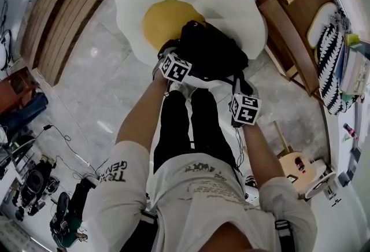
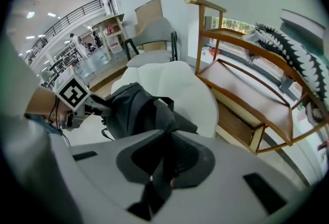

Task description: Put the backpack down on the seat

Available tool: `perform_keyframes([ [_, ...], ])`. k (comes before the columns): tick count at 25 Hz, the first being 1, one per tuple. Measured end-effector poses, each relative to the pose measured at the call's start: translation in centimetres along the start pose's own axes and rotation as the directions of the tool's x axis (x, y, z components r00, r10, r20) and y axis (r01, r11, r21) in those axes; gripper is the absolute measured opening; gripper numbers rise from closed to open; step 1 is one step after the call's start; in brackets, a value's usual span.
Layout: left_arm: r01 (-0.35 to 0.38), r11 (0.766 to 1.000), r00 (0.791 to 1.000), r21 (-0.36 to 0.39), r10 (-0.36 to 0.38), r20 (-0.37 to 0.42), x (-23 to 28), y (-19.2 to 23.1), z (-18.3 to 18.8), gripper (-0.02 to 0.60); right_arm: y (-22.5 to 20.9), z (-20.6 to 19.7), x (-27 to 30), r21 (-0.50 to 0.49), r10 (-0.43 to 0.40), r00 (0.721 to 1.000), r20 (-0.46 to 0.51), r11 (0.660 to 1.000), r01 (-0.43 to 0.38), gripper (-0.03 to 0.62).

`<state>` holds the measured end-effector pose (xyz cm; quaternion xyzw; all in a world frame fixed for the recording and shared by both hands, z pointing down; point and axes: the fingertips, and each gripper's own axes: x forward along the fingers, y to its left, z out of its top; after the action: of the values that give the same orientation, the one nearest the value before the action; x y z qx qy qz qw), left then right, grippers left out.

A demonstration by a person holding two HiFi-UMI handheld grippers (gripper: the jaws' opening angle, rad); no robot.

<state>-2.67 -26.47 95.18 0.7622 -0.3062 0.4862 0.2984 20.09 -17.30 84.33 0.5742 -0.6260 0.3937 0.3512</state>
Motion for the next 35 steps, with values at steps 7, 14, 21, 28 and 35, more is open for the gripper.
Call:
perform_keyframes([
  [7,-0.092,0.994,0.994,-0.054,0.095,0.057,-1.0,2.0,0.4,0.212,0.7,0.3,3.4,0.035,0.029,1.000,-0.009,0.999,-0.028,0.046],
  [14,-0.099,0.983,0.993,-0.153,0.108,0.053,-2.2,0.4,-1.8,0.244,1.7,0.2,7.6,0.170,0.112,0.993,-0.048,0.980,-0.102,0.046],
  [21,-0.042,0.980,0.990,-0.197,0.067,0.123,-3.9,-2.3,-1.4,0.244,1.2,1.1,9.7,0.279,0.070,0.997,-0.024,0.958,-0.061,0.227],
  [28,-0.013,0.975,0.969,-0.221,0.067,0.239,-7.6,-2.2,2.6,0.201,3.4,3.3,6.3,0.069,0.097,0.992,0.075,0.992,-0.103,0.074],
  [35,-0.044,0.987,0.931,-0.158,0.098,0.352,-14.6,-3.3,7.0,0.028,5.5,8.1,-1.9,-0.172,0.113,0.966,0.233,0.982,-0.074,0.026],
])
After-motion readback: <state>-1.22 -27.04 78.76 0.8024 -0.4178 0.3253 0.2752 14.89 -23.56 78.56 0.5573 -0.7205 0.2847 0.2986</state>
